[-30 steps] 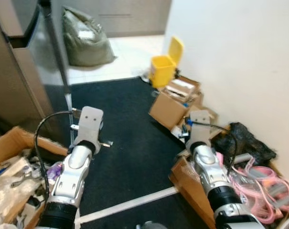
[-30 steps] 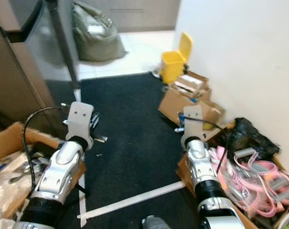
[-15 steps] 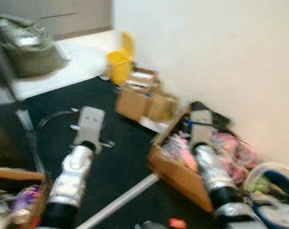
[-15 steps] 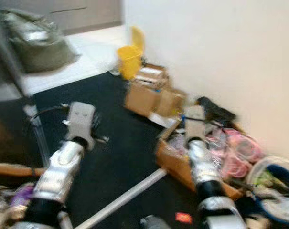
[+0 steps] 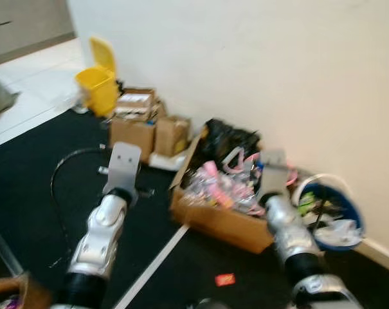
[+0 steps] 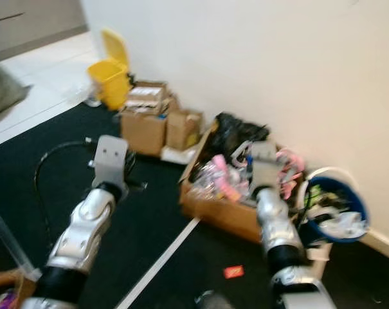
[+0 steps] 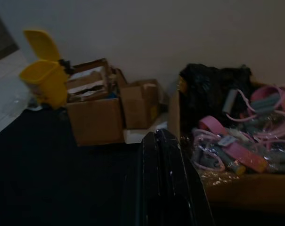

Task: Picking trash to rubbish bin

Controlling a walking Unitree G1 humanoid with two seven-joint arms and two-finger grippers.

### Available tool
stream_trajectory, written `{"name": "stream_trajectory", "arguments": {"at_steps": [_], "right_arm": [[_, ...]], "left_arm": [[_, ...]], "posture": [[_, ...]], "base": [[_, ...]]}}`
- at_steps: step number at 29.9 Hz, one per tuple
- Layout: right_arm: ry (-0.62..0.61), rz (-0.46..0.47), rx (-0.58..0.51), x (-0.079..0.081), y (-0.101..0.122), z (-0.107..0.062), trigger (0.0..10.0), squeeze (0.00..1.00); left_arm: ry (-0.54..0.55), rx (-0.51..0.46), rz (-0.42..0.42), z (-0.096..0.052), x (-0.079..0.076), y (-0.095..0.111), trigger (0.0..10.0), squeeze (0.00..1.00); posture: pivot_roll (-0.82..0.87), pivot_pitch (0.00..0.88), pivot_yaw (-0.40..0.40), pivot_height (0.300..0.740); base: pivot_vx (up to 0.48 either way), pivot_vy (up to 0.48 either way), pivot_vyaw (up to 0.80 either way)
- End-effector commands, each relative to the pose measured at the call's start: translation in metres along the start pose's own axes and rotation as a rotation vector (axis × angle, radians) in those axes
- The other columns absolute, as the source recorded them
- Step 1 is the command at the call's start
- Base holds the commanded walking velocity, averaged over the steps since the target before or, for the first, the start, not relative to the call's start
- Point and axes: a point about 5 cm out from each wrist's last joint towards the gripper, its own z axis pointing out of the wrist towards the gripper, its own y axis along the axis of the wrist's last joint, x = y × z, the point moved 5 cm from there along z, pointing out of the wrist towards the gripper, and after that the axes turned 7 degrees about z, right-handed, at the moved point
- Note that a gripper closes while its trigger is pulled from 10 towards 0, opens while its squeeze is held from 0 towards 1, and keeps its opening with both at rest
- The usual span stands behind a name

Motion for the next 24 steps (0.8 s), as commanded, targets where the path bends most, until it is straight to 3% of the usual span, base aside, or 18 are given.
{"name": "stream_trajectory", "arguments": {"at_steps": [1, 24], "right_arm": [[-0.013, -0.008, 0.01, -0.0039, -0.0021, -0.0005, 10.0, 0.0], [-0.017, -0.007, 0.019, -0.0031, -0.0048, -0.0011, 10.0, 0.0]], "left_arm": [[-0.013, 0.014, 0.008, 0.0004, -0.0034, -0.0035, 10.0, 0.0], [-0.015, 0.016, 0.034, 0.0019, -0.0022, -0.0034, 10.0, 0.0]], "posture": [[0.05, 0.037, -0.022, 0.74], [0.05, 0.033, -0.022, 0.74]], "base": [[0.0, 0.0, -0.8], [0.0, 0.0, -0.8]]}}
